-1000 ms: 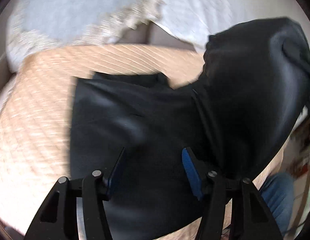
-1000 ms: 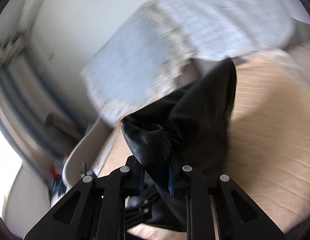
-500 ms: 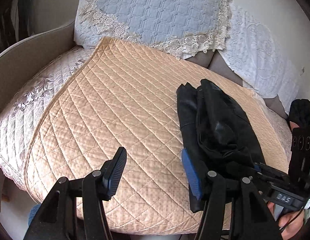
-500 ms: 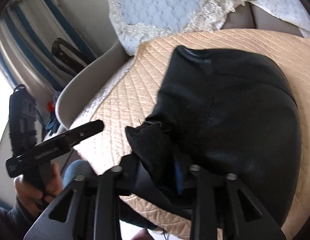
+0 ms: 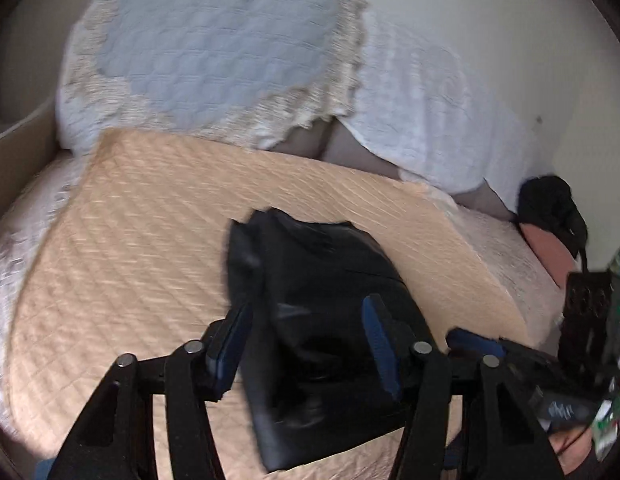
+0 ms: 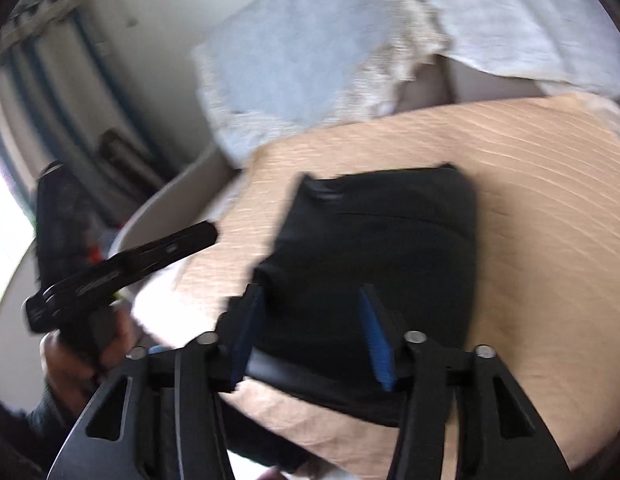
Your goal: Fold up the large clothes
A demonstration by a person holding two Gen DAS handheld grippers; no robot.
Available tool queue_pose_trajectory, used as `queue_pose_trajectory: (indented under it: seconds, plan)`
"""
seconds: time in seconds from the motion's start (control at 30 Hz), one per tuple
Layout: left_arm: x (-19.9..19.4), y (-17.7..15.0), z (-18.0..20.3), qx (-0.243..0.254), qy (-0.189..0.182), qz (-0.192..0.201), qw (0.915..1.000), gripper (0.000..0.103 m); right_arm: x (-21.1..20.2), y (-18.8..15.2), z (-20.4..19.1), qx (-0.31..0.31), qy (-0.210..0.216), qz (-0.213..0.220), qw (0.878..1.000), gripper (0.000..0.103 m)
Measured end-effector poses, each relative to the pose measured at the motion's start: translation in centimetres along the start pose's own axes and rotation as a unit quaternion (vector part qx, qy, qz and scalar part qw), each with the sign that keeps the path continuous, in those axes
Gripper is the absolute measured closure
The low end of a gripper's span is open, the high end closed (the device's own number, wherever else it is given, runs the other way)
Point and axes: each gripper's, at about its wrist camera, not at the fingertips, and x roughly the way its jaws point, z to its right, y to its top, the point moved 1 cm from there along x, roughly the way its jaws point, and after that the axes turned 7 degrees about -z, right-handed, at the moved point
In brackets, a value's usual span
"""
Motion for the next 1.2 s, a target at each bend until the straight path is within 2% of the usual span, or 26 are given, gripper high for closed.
queue_pose_trajectory:
  seconds: [0.07,0.13,0.23,0.3,0.5,0.63,0.73,0.77,0.97,1.13,1.2]
  plan:
    - [2.4,-1.4,0.3,0.007,0.016,-0.038,0.9991,0.097,-0.4,-0.4,0.8,0.009,-0.002,0.003,1.0,0.062]
    - [4.2,-3.4,-0.7,-0.003,0.031,-0.065,0.9974,0.1,-0.6,-0.9,1.0,0.01,-0.004,0.002,1.0,0.062]
    - [5.1,-6.4,-2.8,-0.033,0.043,-0.08,0.9954,0.103,1.0,-1.5,1.1,0.0,-0.016,-0.02,1.0,0.062]
    - [4.7,-7.1,-3.4,-0.047,0.032,-0.075,0.9955,0.103,2.3,-2.2,1.5,-0.013,-0.036,-0.036,0.999,0.062]
    - [3.2,-5.9,-2.3,-0.023,0.059,-0.083,0.9946,0.103,1.5,-1.9,1.5,-0.025,-0.043,-0.034,0.998,0.062]
    - [0.4,-3.1,-1.6,-0.015,0.064,-0.041,0.997,0.103,0.0,-1.0,1.7,-0.019,-0.042,-0.008,0.999,0.062]
    - [-0.2,0.2,-0.5,0.002,0.054,-0.01,0.9985,0.098,0.0,0.0,2.0,-0.013,-0.047,0.002,0.999,0.062]
    - [0.3,1.3,-0.2,0.007,0.058,-0.008,0.9983,0.095,0.1,0.4,2.1,-0.012,-0.052,0.002,0.999,0.062]
    - [6.2,6.6,0.6,0.027,0.056,-0.012,0.998,0.094,0.6,2.2,3.1,0.001,-0.087,0.016,0.996,0.062]
    - [12.0,6.2,-2.2,-0.003,0.078,-0.06,0.9952,0.094,1.5,3.7,4.4,0.013,-0.093,0.017,0.995,0.062]
    - [13.0,5.0,-3.6,-0.018,0.067,-0.072,0.995,0.094,2.2,4.1,4.8,0.012,-0.095,0.014,0.995,0.062]
